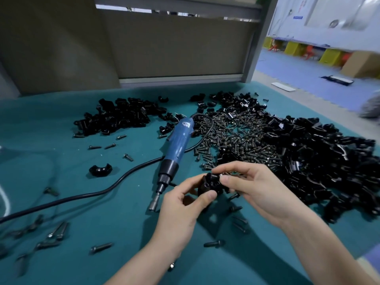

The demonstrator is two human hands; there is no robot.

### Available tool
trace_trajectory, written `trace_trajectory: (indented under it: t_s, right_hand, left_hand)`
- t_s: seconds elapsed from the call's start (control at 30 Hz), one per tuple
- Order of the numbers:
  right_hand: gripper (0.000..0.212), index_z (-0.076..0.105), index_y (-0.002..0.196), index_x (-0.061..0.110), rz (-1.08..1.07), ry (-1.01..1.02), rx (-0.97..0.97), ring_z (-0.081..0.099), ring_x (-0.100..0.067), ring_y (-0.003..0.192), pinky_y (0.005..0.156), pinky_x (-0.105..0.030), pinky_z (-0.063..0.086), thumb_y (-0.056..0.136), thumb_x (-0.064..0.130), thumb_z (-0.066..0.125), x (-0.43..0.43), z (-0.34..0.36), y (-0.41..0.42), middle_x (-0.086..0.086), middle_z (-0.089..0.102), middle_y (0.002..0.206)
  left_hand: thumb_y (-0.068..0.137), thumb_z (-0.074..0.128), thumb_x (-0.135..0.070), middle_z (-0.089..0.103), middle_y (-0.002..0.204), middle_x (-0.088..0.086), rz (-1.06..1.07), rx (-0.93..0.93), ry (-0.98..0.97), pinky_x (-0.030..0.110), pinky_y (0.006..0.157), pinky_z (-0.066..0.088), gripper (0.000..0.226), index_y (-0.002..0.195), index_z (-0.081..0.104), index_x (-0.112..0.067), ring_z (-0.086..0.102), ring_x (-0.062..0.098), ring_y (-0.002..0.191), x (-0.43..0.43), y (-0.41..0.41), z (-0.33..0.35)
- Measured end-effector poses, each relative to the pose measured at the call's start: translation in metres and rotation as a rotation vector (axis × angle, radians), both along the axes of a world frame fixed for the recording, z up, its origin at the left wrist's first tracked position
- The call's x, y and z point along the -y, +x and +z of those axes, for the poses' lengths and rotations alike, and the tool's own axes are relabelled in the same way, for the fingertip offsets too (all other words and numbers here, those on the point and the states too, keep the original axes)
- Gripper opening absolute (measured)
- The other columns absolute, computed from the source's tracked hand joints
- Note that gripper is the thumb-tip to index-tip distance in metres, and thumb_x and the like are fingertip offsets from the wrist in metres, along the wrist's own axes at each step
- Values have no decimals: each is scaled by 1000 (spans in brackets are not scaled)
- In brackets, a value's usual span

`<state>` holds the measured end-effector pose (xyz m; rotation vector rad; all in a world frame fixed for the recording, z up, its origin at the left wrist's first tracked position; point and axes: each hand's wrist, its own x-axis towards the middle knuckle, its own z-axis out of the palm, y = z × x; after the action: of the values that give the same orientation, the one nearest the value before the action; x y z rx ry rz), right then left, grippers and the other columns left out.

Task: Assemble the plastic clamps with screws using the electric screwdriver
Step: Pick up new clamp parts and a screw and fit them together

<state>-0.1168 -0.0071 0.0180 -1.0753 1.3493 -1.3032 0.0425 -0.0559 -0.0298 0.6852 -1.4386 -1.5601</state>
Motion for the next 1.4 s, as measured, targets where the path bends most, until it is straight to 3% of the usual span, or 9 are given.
trace_trajectory:
  t_s: [0.17, 0.27, 0.43, 0.57, 0.73, 0.93, 1.07, 1.23, 1.4]
  right_hand:
    - [38, 75, 104, 18, 33, -44, -223, 69, -15, 97, 83, -21, 53, 73, -3, 75, -3, -5, -2, -9, 70, 106]
    - [36, 72, 110, 22, 33, -97, -426, 64, -12, 100, 88, -28, 54, 80, 2, 73, -5, -7, -2, -2, 62, 105]
    - [39, 72, 108, 32, 7, -157, -533, 66, -12, 92, 72, -44, 57, 76, 11, 79, -4, -2, -1, 15, 64, 100]
    - [40, 72, 104, 37, 41, -176, -635, 64, -9, 96, 76, -36, 54, 75, 11, 81, -5, 1, -6, 17, 67, 100]
    - [37, 73, 105, 33, 60, -206, -611, 64, -8, 100, 82, -19, 49, 76, 11, 81, -4, -1, -9, 15, 69, 101]
    - [37, 76, 99, 33, 23, -210, -364, 66, -9, 100, 83, -20, 51, 75, 5, 78, -2, -13, -4, 8, 71, 101]
    - [34, 76, 101, 34, 47, -186, -288, 67, -11, 101, 84, -22, 52, 71, 18, 76, -7, -16, -3, 6, 71, 103]
    - [35, 77, 101, 34, 57, -176, -232, 66, -15, 95, 84, -23, 51, 68, 22, 78, -14, -20, -5, 7, 68, 101]
    - [36, 78, 98, 24, -16, -169, -191, 67, -15, 97, 83, -20, 52, 64, 12, 77, -20, -27, -7, 3, 66, 99]
  left_hand:
    - [70, 77, -22, 74, 105, -7, -8, -43, 32, 19, 89, 51, 34, 99, 73, -40, 67, 7, 103, 1, 0, 2]
    - [66, 74, -21, 75, 98, -2, -30, -61, 90, 18, 78, 53, 31, 94, 76, -34, 69, 8, 92, 1, 0, 2]
    - [76, 71, 3, 76, 95, -2, -62, -8, 102, 15, 75, 52, 31, 90, 76, -24, 70, 9, 89, 2, 1, 3]
    - [77, 70, 7, 76, 98, -1, -74, 5, 122, 16, 77, 53, 36, 92, 76, -25, 71, 10, 92, 2, 1, 5]
    - [77, 70, 4, 76, 98, -6, -91, 43, 108, 15, 79, 52, 45, 84, 78, -40, 70, 6, 93, 1, 0, 6]
    - [69, 73, -16, 76, 96, -4, -100, 50, 77, 18, 78, 54, 32, 94, 78, -37, 68, 8, 85, 0, 0, 6]
    - [64, 77, -19, 76, 97, -2, -101, 26, 87, 20, 73, 55, 38, 101, 73, -26, 71, 11, 90, -1, 0, 1]
    - [62, 78, -25, 76, 89, 5, -92, 56, 56, 22, 67, 56, 31, 93, 74, -27, 71, 18, 82, -4, -1, -2]
    - [75, 75, 0, 76, 89, 4, -81, 93, 73, 23, 68, 56, 30, 89, 75, -27, 71, 16, 76, -2, 0, -6]
